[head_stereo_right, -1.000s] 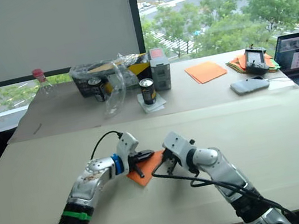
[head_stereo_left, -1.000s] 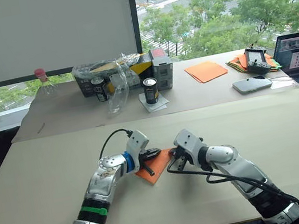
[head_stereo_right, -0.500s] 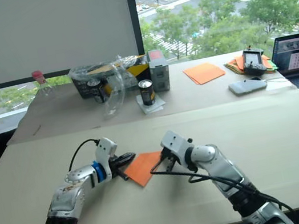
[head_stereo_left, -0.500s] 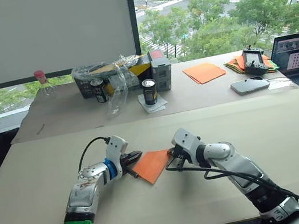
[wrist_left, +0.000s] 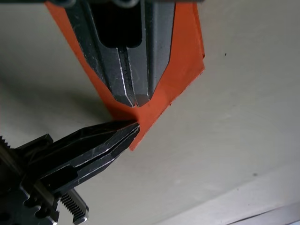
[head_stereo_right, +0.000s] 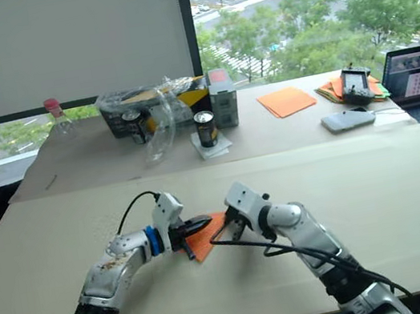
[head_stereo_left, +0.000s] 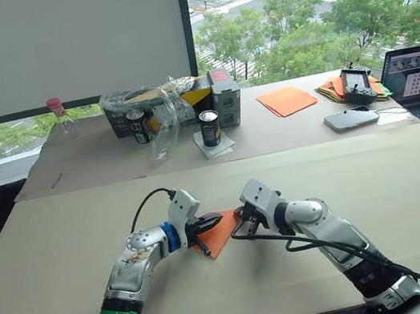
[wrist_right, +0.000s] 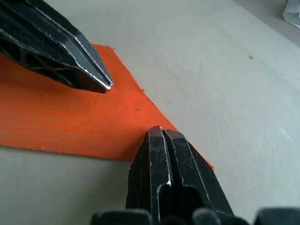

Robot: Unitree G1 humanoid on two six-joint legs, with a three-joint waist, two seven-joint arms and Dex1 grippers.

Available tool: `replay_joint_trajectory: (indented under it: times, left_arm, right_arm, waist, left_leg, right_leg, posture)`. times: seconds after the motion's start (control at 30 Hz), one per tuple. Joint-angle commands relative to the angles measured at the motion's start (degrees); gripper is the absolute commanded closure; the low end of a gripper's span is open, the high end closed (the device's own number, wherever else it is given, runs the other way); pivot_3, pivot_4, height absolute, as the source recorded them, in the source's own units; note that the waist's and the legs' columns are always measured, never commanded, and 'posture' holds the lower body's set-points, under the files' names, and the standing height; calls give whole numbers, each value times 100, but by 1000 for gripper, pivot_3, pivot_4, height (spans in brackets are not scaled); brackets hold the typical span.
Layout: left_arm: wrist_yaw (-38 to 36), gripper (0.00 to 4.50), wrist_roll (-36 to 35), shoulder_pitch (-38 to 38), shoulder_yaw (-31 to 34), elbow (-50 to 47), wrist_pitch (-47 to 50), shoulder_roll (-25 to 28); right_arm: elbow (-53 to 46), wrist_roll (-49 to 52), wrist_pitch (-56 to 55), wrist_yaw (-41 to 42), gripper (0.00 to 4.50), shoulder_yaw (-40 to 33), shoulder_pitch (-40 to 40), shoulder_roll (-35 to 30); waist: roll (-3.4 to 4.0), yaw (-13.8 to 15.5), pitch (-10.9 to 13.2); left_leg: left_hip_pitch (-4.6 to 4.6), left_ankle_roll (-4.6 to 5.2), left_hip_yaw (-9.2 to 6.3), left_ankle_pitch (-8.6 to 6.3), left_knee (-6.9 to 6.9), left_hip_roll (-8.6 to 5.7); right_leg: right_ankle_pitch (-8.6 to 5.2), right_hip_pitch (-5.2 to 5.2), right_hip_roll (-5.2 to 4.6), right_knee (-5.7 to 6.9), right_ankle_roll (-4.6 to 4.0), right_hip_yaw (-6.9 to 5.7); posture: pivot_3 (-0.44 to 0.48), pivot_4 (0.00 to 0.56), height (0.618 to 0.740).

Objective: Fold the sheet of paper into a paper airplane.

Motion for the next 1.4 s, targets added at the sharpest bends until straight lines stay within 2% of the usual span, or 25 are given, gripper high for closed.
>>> replay_joint_trajectory:
  times: [0.03, 0.17, 0.4, 0.7, 0.83, 0.9, 1.0, 1.07, 1.23, 1.33, 1.4]
  left_arm:
    - [33, 4487, 95, -89, 46, 96, -143, 68]
    - [45, 4487, 139, -100, -33, 189, -164, 24]
    - [61, 4487, 204, -13, -110, 244, -178, 61]
    - [79, 4487, 191, -12, -79, 254, -171, 66]
    - [68, 4487, 111, -21, -30, 267, -57, 41]
    - [-37, 4487, -156, -44, 94, 172, 314, 32]
    - [54, 4487, -871, -315, 752, -87, 820, -96]
    - [8, 3964, -1355, -611, 1179, -312, 1306, 39]
    - [-7, 2316, -2193, -1343, 1838, -405, 2706, 688]
    - [-3, 1323, -2255, -1584, 1809, -515, 3101, 1043]
    - [-104, 605, -2471, -1753, 1600, -526, 4046, 1405]
  right_arm:
    - [-57, -57, 228, -77, 4500, 72, 235, 2]
    - [-91, -8, 34, -414, 4500, -159, 164, 263]
    - [234, 6, -134, -536, 4500, -130, -21, 572]
    - [207, -2, 87, -679, 4500, -685, 355, 12]
    - [48, 175, -82, -375, 4500, -794, 287, -219]
    - [-101, 335, -225, -126, 4500, -803, 102, -272]
    - [-351, 581, -284, 356, 4500, -796, -107, -453]
    - [-604, 797, -167, 747, 4500, -818, -179, -654]
    - [-1083, 1191, 11, 1385, 4500, -954, -346, -1207]
    - [-1451, 1492, 266, 1740, 4500, -1006, -341, -1548]
    - [-1856, 1885, 606, 2131, 4500, -1015, -244, -1859]
  waist:
    - [0, 10, 0]
    - [0, 4, 0]
    - [2, 7, 1]
    - [2, 63, 1]
    - [2, 72, 1]
    - [2, 66, 2]
    - [3, 20, 13]
    - [-5, 12, 34]
    - [-27, -16, 53]
    - [-26, -15, 54]
    - [-28, -5, 57]
  left_leg:
    - [-1, 0, -1, 0, 0, 0]
    - [-4, 1, 0, -1, 0, -3]
    - [-22, -2, 0, 1, 0, -4]
    - [-21, 0, -4, 2, 2, -9]
    - [-19, 1, -4, 1, 4, -11]
    - [-20, 1, -2, 1, 3, -8]
    - [-29, 1, -3, 1, 3, -7]
    - [-42, 1, -3, 1, 4, -8]
    - [-80, -8, -10, 6, 7, -7]
    - [-76, 1, -8, 0, 4, -10]
    - [-76, 3, -8, -2, 4, -10]
  right_leg:
    - [0, -8, -1, -2, 0, -1]
    - [0, -8, -3, -4, 0, 1]
    - [1, -16, -3, 0, -1, 1]
    - [0, -15, -8, -3, -1, -3]
    - [0, -10, -9, -4, 0, -3]
    - [0, -6, -7, -2, 0, -3]
    - [0, -15, -6, -1, 1, -3]
    - [0, -25, -6, -2, 1, -3]
    - [1, -63, -4, -2, -1, -9]
    - [1, -54, -9, -13, 0, -8]
    - [0, -48, -9, -24, 1, -9]
  posture:
    - [0, 150, 670]
    - [0, 150, 670]
    - [0, 150, 670]
    - [0, 150, 670]
    - [0, 150, 670]
    - [0, 150, 670]
    - [0, 150, 670]
    - [0, 150, 670]
    - [0, 150, 670]
    - [0, 150, 670]
    - [0, 150, 670]
